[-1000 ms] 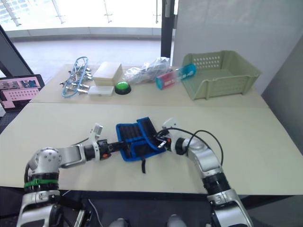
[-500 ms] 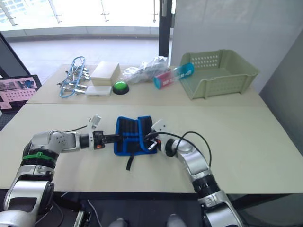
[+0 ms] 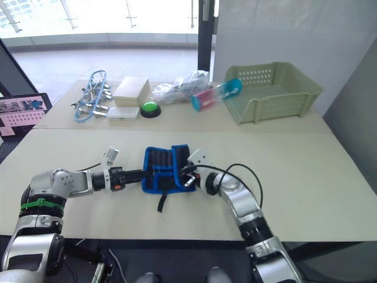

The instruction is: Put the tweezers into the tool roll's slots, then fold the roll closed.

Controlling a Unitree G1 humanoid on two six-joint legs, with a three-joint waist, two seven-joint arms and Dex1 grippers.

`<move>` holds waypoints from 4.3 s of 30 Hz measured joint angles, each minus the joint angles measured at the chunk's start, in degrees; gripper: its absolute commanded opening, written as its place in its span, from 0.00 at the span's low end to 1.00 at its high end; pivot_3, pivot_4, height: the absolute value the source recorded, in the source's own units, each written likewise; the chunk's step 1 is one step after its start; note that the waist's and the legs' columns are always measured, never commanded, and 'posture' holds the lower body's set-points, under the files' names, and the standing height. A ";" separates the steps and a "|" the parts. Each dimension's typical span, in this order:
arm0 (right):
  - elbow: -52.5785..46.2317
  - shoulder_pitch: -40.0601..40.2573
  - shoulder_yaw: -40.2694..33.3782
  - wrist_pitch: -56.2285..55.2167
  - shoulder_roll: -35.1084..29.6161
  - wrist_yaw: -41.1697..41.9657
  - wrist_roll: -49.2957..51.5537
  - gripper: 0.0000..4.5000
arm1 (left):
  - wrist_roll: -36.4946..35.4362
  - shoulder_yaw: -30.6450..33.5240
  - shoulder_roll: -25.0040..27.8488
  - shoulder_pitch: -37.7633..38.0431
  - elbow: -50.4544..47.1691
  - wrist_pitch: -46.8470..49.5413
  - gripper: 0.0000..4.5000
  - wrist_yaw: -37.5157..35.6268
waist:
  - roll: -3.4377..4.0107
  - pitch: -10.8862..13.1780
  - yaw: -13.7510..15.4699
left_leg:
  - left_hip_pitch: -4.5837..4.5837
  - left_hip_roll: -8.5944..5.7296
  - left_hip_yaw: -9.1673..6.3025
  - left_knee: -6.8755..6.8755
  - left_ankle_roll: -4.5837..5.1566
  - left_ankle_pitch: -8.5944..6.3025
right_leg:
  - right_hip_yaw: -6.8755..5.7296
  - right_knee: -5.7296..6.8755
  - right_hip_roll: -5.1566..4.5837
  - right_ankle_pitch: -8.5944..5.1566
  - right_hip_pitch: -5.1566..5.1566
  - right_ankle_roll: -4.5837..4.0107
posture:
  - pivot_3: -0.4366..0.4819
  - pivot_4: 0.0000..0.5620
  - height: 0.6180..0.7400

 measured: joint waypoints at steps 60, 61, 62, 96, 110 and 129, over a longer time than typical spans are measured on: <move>10.31 -14.70 -0.01 8.82 -3.07 -1.10 -1.12 0.00 | 16.27 -14.20 -21.03 -8.95 4.47 -23.18 0.89 -4.23 | 0.00 -0.25 2.43 | 0.67 -0.07 -0.03 0.02 0.02 -0.01 | -0.03 -0.40 -0.04 0.07 0.95 0.12 | 0.48 0.27 1.00; 10.31 -14.98 0.22 8.46 -2.94 -0.16 -1.18 0.00 | 16.26 -14.29 -20.11 -8.18 3.11 -22.85 0.96 -4.68 | 0.01 -0.30 1.82 | 0.78 -0.05 -0.03 -0.01 0.02 -0.01 | -0.02 -0.41 -0.01 0.02 1.03 0.21 | 0.48 0.27 1.00; 10.53 -15.08 0.81 8.27 -2.94 0.90 -1.18 0.00 | 16.27 -14.51 -19.27 -7.20 1.60 -22.75 0.99 -5.18 | -0.01 -0.37 1.27 | 0.90 -0.03 -0.03 -0.02 0.02 -0.01 | -0.01 -0.41 -0.01 -0.10 1.12 0.40 | 0.48 0.27 1.00; 11.36 -15.57 -8.85 2.48 -4.86 8.08 2.42 0.00 | 16.15 -16.01 -8.97 0.00 -8.50 -25.41 0.01 -14.22 | 0.13 -0.03 -0.04 | -0.86 -0.04 -0.02 0.03 0.05 0.01 | 0.07 -0.09 0.01 0.10 -0.76 0.03 | 0.48 0.27 1.00; 22.77 -15.87 -2.95 -6.57 1.86 9.13 -0.05 0.00 | 14.56 -15.29 -6.95 2.12 -12.01 -26.27 0.01 -16.34 | 0.14 -0.01 0.11 | -0.81 -0.06 -0.02 0.10 -0.01 0.08 | 0.07 0.18 0.00 0.10 -0.79 0.03 | 0.48 0.27 1.00; 26.02 -17.20 -6.23 -3.95 2.68 9.80 1.61 0.00 | 25.19 -20.33 -17.96 -5.46 11.77 -56.61 0.01 -17.49 | 0.16 -0.05 0.41 | -0.53 -0.09 -0.02 0.22 -0.01 0.19 | 0.07 0.41 -0.01 0.10 -0.53 0.03 | 0.48 0.27 1.00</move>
